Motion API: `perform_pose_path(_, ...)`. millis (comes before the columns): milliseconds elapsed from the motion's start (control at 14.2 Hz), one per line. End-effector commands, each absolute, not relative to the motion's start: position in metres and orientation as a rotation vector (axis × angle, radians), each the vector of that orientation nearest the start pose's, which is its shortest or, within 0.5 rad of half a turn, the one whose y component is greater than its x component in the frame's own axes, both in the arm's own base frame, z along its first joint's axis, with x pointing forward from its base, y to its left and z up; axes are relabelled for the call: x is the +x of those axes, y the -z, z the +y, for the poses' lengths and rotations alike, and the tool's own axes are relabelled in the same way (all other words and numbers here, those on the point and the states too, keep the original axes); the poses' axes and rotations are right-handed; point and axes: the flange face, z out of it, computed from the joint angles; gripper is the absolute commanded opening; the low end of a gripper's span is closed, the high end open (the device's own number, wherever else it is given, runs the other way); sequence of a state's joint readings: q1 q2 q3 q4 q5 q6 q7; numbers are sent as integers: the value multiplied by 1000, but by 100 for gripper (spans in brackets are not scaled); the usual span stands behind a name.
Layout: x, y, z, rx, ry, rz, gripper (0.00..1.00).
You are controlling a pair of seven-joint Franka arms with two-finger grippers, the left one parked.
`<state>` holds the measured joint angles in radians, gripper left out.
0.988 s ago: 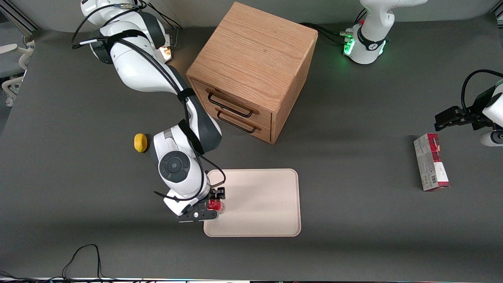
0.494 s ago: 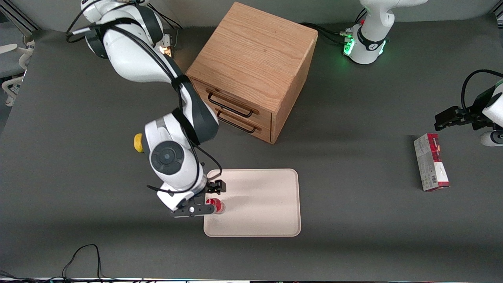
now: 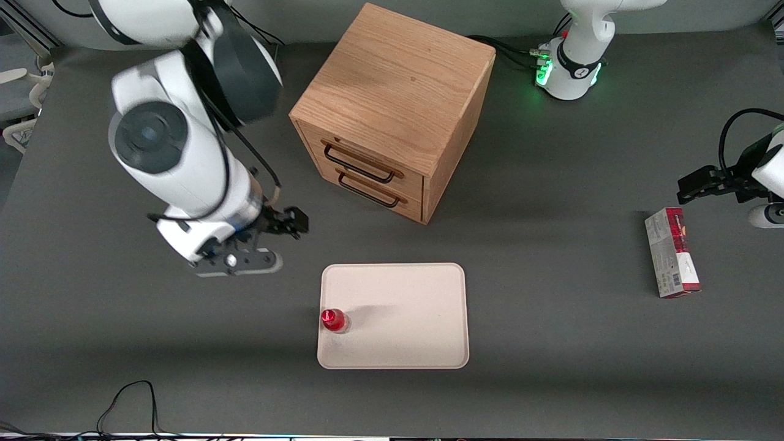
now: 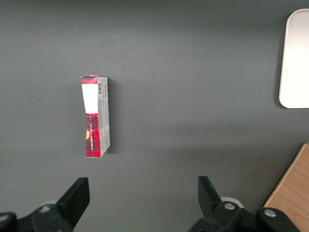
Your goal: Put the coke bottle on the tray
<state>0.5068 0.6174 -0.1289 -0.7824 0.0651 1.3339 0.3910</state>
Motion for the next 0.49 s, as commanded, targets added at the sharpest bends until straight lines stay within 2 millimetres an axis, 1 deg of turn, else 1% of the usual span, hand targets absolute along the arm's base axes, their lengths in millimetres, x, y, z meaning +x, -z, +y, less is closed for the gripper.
perform_pose_path(0,604,-601,247,-3167,-158,-27,100)
perform_pose_path(141,597,-615,197,-3142,-144,-40,100)
perform_pose_path(212,593,-618,174,-3134,-142,-24,100)
perform_pose_path(353,584,-617,111,-3105,-104,22,100)
perform_pose_path(424,575,-617,91,-3096,-71,5,100)
